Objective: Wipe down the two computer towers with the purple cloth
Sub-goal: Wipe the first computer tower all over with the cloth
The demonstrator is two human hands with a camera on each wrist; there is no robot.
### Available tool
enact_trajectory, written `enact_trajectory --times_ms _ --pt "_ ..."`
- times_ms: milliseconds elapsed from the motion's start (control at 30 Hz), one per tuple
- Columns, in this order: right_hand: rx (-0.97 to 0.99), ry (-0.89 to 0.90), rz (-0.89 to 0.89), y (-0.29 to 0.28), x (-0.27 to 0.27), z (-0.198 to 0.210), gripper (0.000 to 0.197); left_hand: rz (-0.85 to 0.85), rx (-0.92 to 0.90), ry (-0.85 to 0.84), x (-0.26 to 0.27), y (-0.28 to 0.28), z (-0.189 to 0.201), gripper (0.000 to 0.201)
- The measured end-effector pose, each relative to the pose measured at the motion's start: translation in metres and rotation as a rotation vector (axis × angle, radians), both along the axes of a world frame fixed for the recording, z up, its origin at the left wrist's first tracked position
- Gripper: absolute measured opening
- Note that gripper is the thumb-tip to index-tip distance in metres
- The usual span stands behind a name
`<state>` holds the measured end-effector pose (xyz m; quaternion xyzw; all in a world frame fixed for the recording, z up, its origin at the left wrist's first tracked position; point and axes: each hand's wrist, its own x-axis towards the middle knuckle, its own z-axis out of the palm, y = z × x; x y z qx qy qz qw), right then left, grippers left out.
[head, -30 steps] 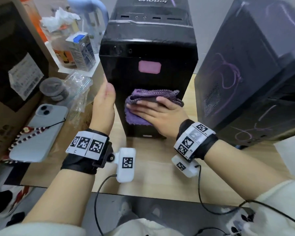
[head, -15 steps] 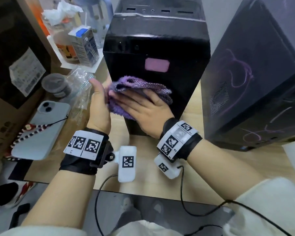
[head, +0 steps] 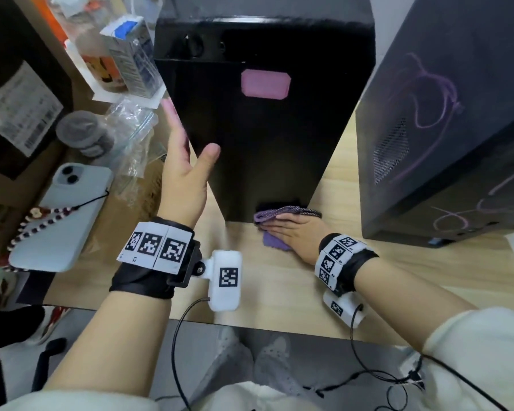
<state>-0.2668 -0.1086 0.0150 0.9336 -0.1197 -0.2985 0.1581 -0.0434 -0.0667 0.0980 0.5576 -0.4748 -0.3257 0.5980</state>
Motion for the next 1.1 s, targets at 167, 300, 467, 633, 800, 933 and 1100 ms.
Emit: enact_trajectory --times_ms 167,300,467,633,800,933,1100 --pt "-0.075 -0.214 0.075 -0.020 -0.036 0.028 0.044 0.006 0.008 -0.017 0.004 0.000 0.001 0.104" --pt "-0.268 -0.750 0.134 -0.035 -0.030 0.080 0.045 0.030 -0.003 0.021 0.002 0.001 0.008 0.108" --pt "-0.525 -1.342 0.134 -0.042 0.012 0.160 0.046 0.047 -0.041 0.013 0.006 0.002 0.013 0.106" --pt "0.571 -2.075 -0.245 -0.028 0.049 0.168 0.040 0.038 -0.097 -0.048 0.008 0.007 0.020 0.090" --pt "0.826 -2.084 -0.797 0.005 0.049 0.123 0.007 0.081 -0.050 -0.123 0.012 0.004 0.019 0.044" --pt "1.012 -1.830 -1.155 0.023 0.050 0.075 0.024 0.118 -0.043 -0.075 0.024 0.004 0.021 0.042" --pt "1.131 -1.622 -1.366 0.042 0.064 0.041 0.036 0.146 -0.074 -0.232 0.034 0.005 0.043 0.068"
